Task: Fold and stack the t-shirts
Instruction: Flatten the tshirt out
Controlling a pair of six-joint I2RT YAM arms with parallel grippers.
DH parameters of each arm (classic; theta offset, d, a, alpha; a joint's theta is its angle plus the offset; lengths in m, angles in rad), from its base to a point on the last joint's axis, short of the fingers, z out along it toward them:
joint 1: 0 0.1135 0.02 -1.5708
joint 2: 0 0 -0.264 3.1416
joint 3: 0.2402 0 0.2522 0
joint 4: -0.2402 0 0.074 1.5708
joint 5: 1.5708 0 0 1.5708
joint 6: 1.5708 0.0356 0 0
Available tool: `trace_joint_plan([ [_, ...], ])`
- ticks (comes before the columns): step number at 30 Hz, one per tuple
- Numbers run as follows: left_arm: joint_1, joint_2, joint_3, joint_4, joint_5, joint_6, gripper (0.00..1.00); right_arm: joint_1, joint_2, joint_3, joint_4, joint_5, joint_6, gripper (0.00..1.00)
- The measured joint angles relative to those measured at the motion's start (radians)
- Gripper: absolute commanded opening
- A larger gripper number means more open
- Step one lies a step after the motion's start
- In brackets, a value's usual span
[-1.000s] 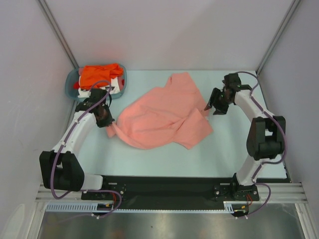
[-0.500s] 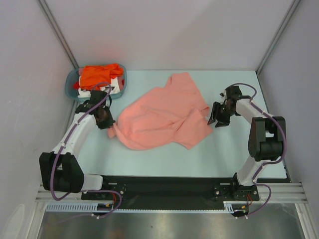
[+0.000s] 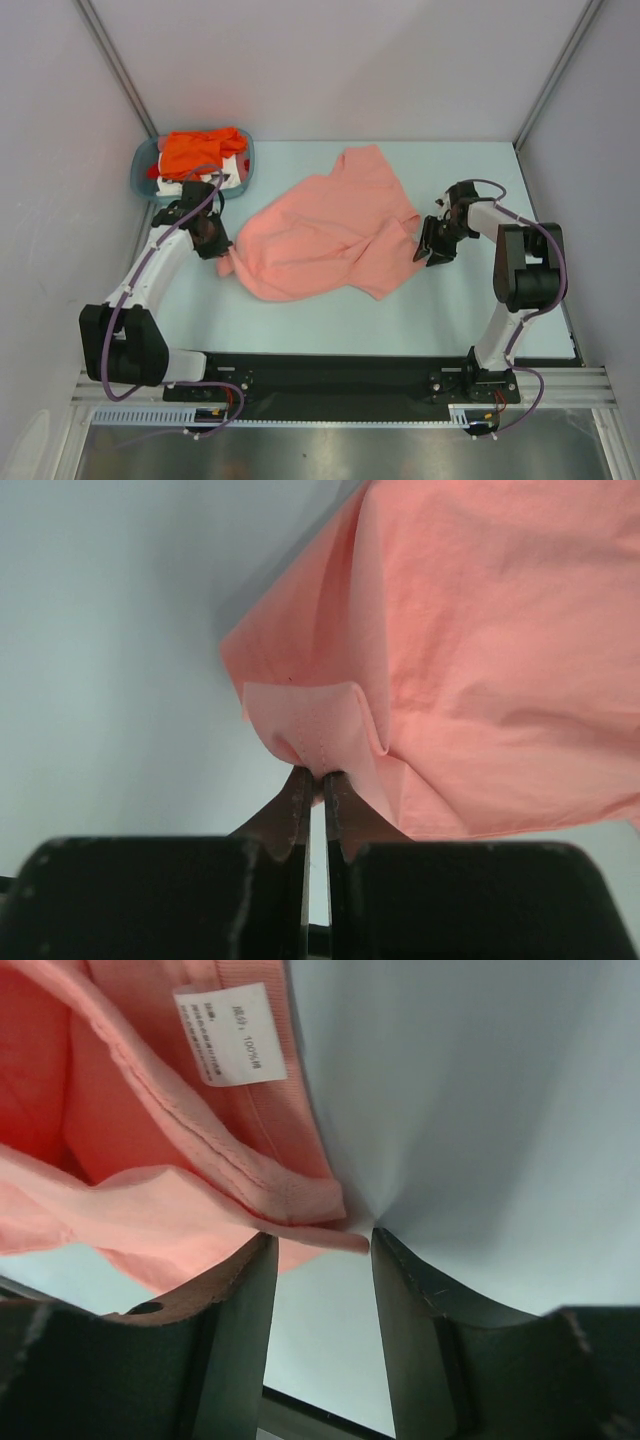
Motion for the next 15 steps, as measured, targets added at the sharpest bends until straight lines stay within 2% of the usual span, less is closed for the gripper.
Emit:
trace_joint_plan([
  [3, 0.000, 0.007, 0.000, 0.001, 0.001, 0.000, 0.01, 0.000, 0.006, 0.001, 0.000, -0.016, 0.001, 0.50],
  [8, 0.000, 0.013, 0.000, 0.002, 0.001, 0.000, 0.01, -0.002, 0.014, 0.004, 0.000, -0.032, 0.001, 0.46],
  [14, 0.000, 0.014, 0.000, 0.005, 0.002, 0.000, 0.01, -0.002, 0.021, 0.002, 0.021, -0.043, 0.003, 0.33],
  [15, 0.000, 0.014, 0.000, 0.006, 0.006, 0.000, 0.01, -0.002, 0.023, 0.002, 0.024, -0.047, 0.004, 0.23],
])
